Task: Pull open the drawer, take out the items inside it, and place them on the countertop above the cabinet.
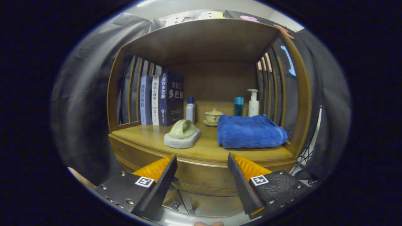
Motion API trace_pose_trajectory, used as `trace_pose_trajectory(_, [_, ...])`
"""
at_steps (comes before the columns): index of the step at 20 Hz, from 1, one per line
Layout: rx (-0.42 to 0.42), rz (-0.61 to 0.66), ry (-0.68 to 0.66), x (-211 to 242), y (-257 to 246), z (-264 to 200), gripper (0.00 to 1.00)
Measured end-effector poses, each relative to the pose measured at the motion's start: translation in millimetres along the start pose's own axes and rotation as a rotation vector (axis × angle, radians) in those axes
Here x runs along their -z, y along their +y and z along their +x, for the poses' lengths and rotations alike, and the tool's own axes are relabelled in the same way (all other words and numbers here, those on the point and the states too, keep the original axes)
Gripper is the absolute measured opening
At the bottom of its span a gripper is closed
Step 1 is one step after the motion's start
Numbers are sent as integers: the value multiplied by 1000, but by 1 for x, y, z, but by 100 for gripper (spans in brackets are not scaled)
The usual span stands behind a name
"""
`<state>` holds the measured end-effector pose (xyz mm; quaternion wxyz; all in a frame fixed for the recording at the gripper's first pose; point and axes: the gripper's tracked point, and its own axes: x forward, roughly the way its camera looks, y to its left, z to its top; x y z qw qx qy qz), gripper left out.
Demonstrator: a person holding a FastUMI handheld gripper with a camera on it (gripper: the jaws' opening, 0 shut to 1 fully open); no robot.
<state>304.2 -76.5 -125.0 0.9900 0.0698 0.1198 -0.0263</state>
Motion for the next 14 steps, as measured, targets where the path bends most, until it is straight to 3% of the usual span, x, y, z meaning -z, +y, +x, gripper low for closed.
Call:
trace_pose_trajectory(7, [52, 0, -69, -10, -129, -54, 96])
trace_pose_trajectory(11, [78, 6, -157, -25, -183, -88, 96])
trace_pose_trajectory(14, [83, 23, -150, -12, -211, -109, 96])
